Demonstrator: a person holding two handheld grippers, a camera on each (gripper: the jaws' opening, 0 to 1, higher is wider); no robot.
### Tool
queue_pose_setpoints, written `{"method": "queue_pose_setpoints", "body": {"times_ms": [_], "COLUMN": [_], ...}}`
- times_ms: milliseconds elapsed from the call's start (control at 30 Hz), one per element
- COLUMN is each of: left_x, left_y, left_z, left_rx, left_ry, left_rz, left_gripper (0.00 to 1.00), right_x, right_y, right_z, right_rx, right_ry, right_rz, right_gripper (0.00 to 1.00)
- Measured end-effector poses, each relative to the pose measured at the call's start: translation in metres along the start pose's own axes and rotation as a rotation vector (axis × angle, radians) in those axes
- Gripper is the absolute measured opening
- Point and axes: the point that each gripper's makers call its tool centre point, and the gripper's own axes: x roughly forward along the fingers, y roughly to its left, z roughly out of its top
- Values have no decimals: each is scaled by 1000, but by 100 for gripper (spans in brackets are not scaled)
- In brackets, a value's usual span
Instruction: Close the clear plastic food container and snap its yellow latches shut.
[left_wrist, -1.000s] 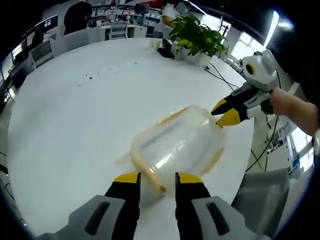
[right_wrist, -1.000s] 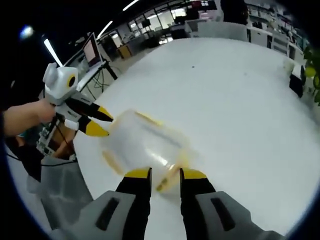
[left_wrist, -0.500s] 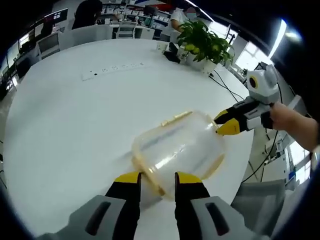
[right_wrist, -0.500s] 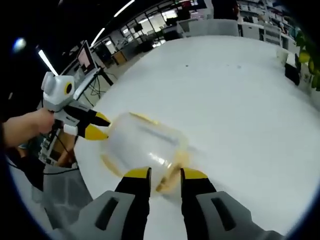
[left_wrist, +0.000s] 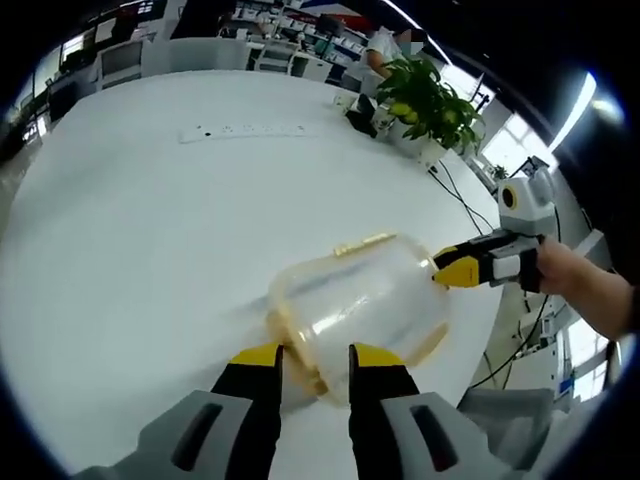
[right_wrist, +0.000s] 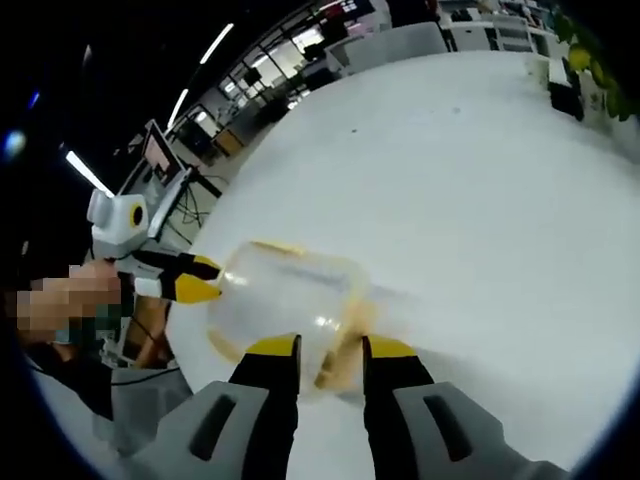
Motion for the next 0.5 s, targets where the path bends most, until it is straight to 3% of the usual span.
{"method": "queue_pose_setpoints", "body": {"times_ms": [233,300,500], "left_x": [1,1,1], "left_y": [0,-1,-1], "left_z": [-4,-3,-4], "left_rx": [-87,-49,-68], "left_ry": [-6,-3,0], "left_rz": [-22,-16,-19], "left_gripper": [18,18,18], "right_x": [1,1,1], "right_y": [-1,-2,-2], "right_z": [0,0,0], "right_rx": [49,71,96], "right_ry": [-10,-14,-27], "right_rz": [16,24,42], "right_gripper": [21,20,19]}}
